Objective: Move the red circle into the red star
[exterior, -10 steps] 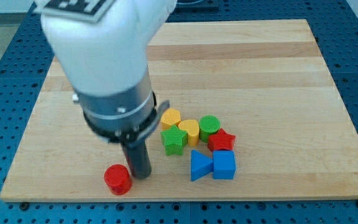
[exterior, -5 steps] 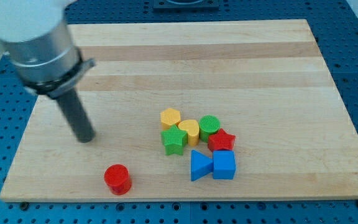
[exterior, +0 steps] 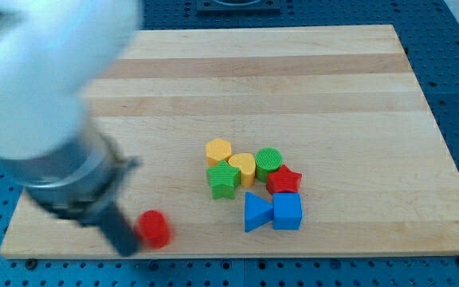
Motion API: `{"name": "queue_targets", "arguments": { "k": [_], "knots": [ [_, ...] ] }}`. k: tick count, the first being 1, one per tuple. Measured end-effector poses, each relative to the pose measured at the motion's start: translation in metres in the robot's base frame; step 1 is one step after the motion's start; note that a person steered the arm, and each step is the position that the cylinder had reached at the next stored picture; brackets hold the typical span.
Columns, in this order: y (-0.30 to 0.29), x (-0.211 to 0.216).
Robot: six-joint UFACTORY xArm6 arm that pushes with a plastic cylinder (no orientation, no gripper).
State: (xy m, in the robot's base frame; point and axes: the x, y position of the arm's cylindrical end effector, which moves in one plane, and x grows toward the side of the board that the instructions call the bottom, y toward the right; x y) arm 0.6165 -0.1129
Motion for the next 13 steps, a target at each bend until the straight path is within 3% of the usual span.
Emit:
{"name": "queue_targets", "arguments": {
  "k": [1, 2, 4, 5, 8, 9, 10, 12, 13],
  "knots": [
    [0.05, -0.003],
    [0.117, -0.043],
    [0.121, -0.05],
    [0.133, -0.089],
    [0.108, -0.108],
    [0.136, -0.138],
    [0.138, -0.135],
    [0.2, -0.081],
    [0.2, -0.081]
  ]
}}
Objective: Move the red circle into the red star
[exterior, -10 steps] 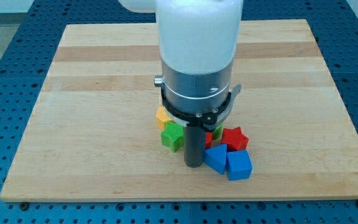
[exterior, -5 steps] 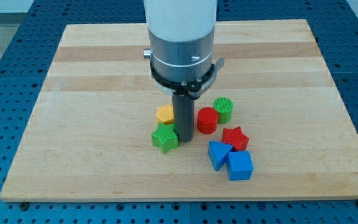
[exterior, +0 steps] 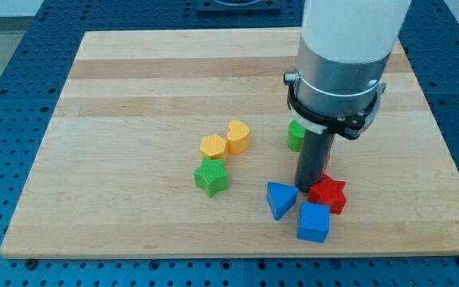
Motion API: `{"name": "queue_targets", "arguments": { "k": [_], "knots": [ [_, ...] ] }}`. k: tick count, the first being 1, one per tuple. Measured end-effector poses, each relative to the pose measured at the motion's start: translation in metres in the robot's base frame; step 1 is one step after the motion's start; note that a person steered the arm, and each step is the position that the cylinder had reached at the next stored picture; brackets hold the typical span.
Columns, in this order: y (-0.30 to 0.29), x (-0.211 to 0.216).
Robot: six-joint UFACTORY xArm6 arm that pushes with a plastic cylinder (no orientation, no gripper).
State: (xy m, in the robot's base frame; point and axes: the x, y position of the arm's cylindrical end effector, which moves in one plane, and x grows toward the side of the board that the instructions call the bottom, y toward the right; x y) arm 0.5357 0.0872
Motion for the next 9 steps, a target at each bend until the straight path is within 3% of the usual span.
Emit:
{"name": "queue_targets", "arguments": {
  "k": [5, 6, 9],
  "knots": [
    [-0.016, -0.025],
    [0.001, -0.065],
    [0.004, -0.104]
  ]
}}
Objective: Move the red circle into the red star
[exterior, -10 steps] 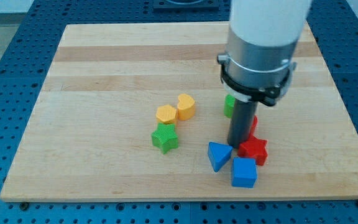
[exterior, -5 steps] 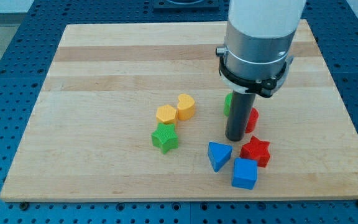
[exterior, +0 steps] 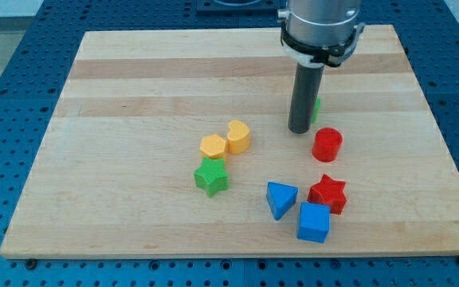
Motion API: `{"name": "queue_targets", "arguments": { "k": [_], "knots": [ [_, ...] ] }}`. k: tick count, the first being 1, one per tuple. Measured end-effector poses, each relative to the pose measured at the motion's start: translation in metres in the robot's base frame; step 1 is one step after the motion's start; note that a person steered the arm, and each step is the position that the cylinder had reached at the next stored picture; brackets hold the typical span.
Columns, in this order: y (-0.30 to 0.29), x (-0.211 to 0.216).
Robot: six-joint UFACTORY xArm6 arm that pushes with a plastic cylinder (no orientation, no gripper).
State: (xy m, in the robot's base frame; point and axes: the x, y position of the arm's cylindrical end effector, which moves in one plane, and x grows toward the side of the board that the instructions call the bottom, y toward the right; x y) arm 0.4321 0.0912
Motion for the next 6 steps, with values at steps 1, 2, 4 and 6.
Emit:
{"name": "queue_targets", "arguments": {
  "k": [1, 2, 4, 6],
  "knots": [
    [0.028, 0.003],
    [0.028, 0.028],
    [0.027, 0.065],
    [0.051, 0.058]
  ]
}}
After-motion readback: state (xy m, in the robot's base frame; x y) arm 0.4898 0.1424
